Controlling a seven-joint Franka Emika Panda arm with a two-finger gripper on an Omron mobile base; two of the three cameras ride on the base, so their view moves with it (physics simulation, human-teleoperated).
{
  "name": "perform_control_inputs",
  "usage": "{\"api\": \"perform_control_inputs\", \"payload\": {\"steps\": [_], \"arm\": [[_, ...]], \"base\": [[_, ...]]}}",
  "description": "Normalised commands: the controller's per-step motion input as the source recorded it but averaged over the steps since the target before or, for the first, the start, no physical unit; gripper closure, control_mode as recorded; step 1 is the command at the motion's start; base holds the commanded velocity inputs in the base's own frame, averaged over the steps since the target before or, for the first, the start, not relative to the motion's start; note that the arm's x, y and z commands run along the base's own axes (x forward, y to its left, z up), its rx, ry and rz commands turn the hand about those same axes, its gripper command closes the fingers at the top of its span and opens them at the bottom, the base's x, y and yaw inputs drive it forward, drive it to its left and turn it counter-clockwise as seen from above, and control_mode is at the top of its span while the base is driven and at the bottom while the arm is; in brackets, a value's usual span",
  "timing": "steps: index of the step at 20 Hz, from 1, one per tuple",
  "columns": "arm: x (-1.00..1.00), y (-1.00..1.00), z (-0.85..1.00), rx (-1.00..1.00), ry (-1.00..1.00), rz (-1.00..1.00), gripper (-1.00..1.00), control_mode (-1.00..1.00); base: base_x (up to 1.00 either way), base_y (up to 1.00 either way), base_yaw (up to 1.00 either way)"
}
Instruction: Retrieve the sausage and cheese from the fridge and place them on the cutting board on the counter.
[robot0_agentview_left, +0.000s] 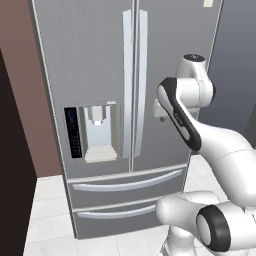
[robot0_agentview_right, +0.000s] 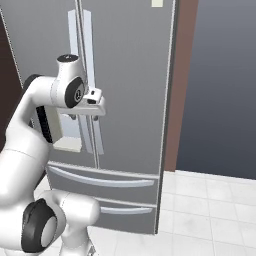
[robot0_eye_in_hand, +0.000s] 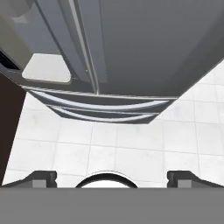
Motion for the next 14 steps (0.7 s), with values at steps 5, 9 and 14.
{"api": "perform_control_inputs", "payload": {"steps": [5, 9, 14], "arm": [[0.03, 0.25, -0.01, 0.00, -0.27, 0.00, -1.00, -1.00], [0.10, 0.17, 0.00, 0.00, -0.25, 0.00, -1.00, -1.00], [0.29, 0.00, 0.00, 0.00, -0.04, 0.00, -1.00, -1.00]], "base": [[0.00, 0.00, 0.00], [0.00, 0.00, 0.00], [0.00, 0.00, 0.00]]}}
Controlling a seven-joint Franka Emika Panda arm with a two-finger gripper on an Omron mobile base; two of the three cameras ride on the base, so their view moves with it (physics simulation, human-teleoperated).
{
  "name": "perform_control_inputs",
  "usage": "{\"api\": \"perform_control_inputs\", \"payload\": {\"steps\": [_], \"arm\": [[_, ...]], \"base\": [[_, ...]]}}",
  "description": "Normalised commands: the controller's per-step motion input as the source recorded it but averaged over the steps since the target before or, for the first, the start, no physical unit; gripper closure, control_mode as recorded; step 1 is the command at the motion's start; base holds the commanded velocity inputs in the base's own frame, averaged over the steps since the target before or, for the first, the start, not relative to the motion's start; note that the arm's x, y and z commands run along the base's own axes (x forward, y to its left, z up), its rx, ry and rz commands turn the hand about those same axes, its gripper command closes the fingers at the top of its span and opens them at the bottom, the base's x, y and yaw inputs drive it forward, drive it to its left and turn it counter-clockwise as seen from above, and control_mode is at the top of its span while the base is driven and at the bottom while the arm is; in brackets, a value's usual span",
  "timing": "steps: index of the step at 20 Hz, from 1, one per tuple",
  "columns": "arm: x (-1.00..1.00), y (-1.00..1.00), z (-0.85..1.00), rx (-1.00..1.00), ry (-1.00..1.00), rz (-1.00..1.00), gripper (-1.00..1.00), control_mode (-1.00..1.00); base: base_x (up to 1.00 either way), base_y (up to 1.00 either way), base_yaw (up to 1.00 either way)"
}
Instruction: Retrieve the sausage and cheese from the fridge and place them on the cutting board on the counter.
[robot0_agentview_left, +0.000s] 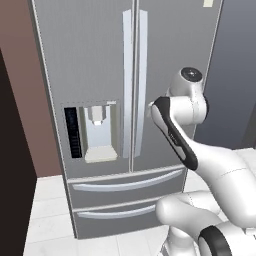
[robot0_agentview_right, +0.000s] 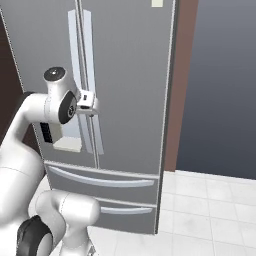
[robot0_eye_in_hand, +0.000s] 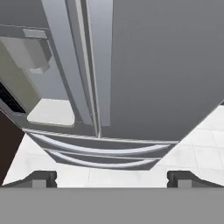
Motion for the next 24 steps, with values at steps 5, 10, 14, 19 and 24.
{"api": "perform_control_inputs", "payload": {"steps": [5, 10, 14, 19, 24], "arm": [[0.48, 0.01, 0.25, 0.00, 0.00, 0.00, -1.00, -1.00], [0.54, 0.18, 0.16, 0.00, 0.00, 0.00, -1.00, -1.00], [0.47, 0.21, 0.03, 0.00, 0.00, -0.01, -1.00, -1.00], [0.43, 0.04, 0.00, 0.00, 0.00, -0.04, -1.00, -1.00], [0.39, 0.00, 0.00, 0.00, 0.00, -0.07, -1.00, -1.00]], "base": [[0.00, 0.00, 0.00], [0.00, 0.00, 0.00], [0.00, 0.00, 0.00], [0.00, 0.00, 0.00], [0.00, 0.00, 0.00]]}}
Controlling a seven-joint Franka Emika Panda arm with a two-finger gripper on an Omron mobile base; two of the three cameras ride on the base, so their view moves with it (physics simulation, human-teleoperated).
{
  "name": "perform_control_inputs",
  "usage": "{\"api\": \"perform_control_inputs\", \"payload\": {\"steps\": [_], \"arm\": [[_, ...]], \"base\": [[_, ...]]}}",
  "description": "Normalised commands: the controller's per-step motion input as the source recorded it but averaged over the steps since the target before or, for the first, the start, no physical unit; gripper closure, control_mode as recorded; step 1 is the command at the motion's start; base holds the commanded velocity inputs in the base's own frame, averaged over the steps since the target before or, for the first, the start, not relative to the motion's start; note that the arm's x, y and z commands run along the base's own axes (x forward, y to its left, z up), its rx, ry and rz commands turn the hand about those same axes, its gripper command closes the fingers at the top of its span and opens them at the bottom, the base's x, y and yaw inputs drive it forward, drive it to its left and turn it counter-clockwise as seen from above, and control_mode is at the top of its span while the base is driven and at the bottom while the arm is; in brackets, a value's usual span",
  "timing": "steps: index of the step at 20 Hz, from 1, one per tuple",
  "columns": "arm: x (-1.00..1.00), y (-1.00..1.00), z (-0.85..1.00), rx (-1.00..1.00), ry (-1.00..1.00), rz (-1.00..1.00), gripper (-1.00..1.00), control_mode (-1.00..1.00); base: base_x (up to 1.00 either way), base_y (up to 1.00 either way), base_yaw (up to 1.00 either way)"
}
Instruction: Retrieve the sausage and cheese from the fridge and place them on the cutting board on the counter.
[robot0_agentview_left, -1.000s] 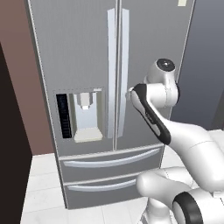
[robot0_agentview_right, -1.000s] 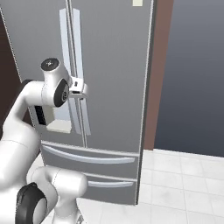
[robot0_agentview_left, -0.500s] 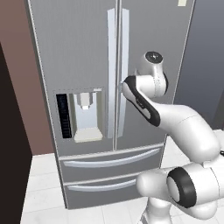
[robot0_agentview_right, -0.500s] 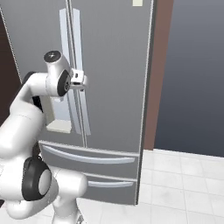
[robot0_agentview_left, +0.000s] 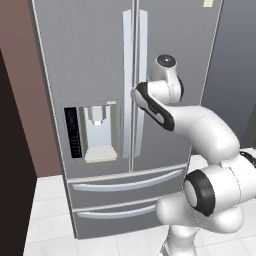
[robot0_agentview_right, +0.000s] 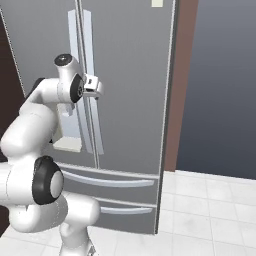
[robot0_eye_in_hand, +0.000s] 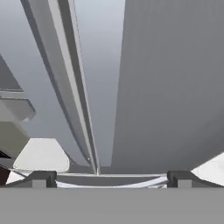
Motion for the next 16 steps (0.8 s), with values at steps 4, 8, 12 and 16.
{"api": "perform_control_inputs", "payload": {"steps": [4, 8, 12, 16], "arm": [[0.47, 0.00, 0.00, 0.00, 0.00, -0.07, -1.00, -1.00], [0.39, 0.00, 0.00, 0.00, 0.00, -0.04, -1.00, -1.00], [0.30, 0.00, 0.00, 0.00, 0.00, -0.02, -1.00, -1.00], [0.26, 0.00, 0.00, 0.01, 0.00, 0.00, -1.00, -1.00]], "base": [[0.00, 0.00, 0.00], [0.00, 0.00, 0.00], [0.00, 0.00, 0.00], [0.00, 0.00, 0.00]]}}
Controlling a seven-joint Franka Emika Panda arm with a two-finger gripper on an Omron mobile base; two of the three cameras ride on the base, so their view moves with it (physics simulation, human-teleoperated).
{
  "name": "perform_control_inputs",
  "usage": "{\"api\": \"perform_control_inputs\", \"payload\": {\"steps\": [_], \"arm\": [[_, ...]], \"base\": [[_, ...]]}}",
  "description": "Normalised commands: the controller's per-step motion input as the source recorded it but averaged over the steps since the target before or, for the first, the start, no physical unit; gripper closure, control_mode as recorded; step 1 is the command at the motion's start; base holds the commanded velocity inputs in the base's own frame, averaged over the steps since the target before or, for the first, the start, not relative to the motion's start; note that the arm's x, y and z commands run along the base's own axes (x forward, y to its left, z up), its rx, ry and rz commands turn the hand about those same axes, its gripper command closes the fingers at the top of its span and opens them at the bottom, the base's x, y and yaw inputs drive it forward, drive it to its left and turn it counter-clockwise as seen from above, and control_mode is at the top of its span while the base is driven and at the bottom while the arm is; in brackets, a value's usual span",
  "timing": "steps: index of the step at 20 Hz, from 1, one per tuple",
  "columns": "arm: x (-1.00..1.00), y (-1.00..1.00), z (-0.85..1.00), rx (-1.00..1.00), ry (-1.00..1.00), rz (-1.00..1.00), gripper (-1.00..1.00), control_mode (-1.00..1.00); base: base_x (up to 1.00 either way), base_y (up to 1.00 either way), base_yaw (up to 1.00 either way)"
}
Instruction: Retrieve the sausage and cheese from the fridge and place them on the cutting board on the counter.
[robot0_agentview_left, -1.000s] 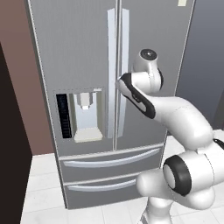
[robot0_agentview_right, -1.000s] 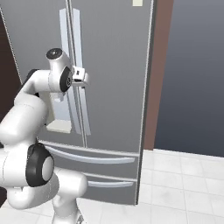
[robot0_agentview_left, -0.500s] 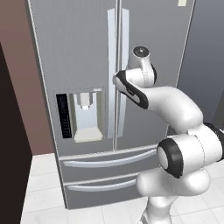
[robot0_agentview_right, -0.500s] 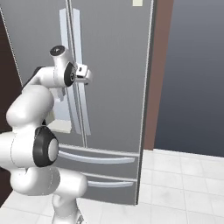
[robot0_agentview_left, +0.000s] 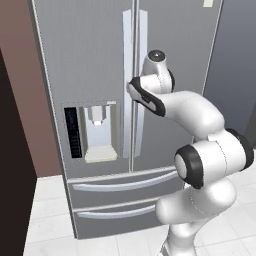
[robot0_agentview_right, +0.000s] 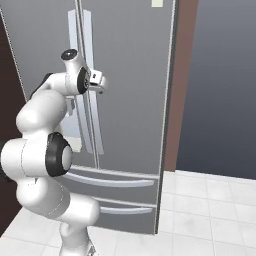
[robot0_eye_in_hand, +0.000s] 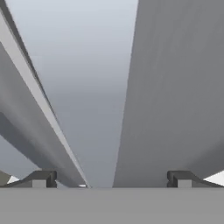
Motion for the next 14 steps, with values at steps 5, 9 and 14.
{"api": "perform_control_inputs", "payload": {"steps": [5, 9, 14], "arm": [[0.20, 0.00, 0.00, 0.02, -0.01, 0.00, -1.00, -1.00], [0.18, 0.00, 0.00, 0.02, -0.04, 0.00, -1.00, -1.00], [0.22, 0.01, -0.07, 0.01, -0.08, 0.00, -1.00, -1.00]], "base": [[0.00, 0.00, 0.00], [0.00, 0.00, 0.00], [0.00, 0.00, 0.00]]}}
